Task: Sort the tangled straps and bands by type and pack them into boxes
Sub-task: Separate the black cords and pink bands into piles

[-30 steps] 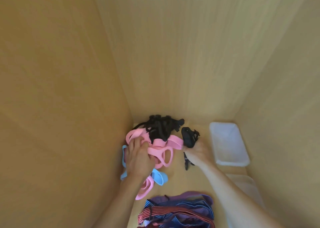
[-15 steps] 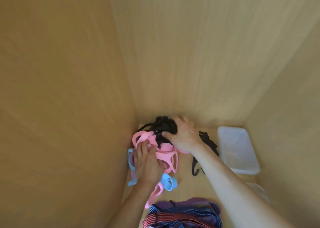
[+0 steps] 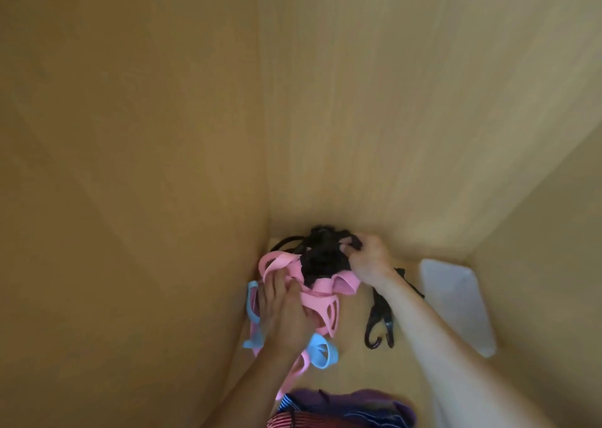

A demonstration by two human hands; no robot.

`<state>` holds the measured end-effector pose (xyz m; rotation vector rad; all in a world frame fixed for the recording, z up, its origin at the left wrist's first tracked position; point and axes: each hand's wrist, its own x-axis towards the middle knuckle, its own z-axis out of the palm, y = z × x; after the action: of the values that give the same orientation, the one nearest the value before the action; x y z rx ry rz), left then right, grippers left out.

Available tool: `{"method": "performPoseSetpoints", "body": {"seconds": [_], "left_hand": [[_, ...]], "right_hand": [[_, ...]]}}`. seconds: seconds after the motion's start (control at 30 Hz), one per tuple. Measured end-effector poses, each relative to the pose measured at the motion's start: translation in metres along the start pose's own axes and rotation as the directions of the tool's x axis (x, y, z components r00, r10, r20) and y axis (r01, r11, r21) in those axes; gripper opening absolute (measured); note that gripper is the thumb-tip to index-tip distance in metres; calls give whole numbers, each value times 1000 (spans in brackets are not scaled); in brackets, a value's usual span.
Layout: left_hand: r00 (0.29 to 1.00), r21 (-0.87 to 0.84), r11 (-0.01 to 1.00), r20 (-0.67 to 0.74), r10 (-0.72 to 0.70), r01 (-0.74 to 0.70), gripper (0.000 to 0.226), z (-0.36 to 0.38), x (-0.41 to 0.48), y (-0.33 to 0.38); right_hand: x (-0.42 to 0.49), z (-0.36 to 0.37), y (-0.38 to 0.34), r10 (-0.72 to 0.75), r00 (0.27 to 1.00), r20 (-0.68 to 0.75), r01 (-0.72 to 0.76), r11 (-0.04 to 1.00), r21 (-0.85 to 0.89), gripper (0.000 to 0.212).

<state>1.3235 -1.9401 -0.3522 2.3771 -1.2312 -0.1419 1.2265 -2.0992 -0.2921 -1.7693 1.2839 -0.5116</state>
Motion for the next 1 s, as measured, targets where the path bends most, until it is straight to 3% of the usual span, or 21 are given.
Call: {"method": "performPoseSetpoints", "body": {"seconds": [0.13, 0.33, 0.53, 0.77, 1.0], "left_hand": [[999, 39, 999, 42, -10, 8, 47, -6, -3, 1], [999, 71, 997, 30, -32, 30, 45, -16, 4, 2], [1000, 71, 997, 2, -17, 17, 38, -25, 6, 8], [999, 132, 991, 10, 31, -32, 52, -32, 12, 8], [996, 163, 987, -92, 18, -2, 54, -41, 31, 17]], "right_hand": [[-6, -6, -16, -48, 997, -67, 51, 998, 39, 19], [-10, -36, -54, -178, 984, 8, 178, 984, 24, 19], [-13, -57, -79, -261, 965, -17, 260, 965, -25, 20], [-10, -75, -101, -367, 922, -121, 374, 927, 41, 20], [-7, -103, -137, -433, 873, -225, 466, 877, 118, 32]]}}
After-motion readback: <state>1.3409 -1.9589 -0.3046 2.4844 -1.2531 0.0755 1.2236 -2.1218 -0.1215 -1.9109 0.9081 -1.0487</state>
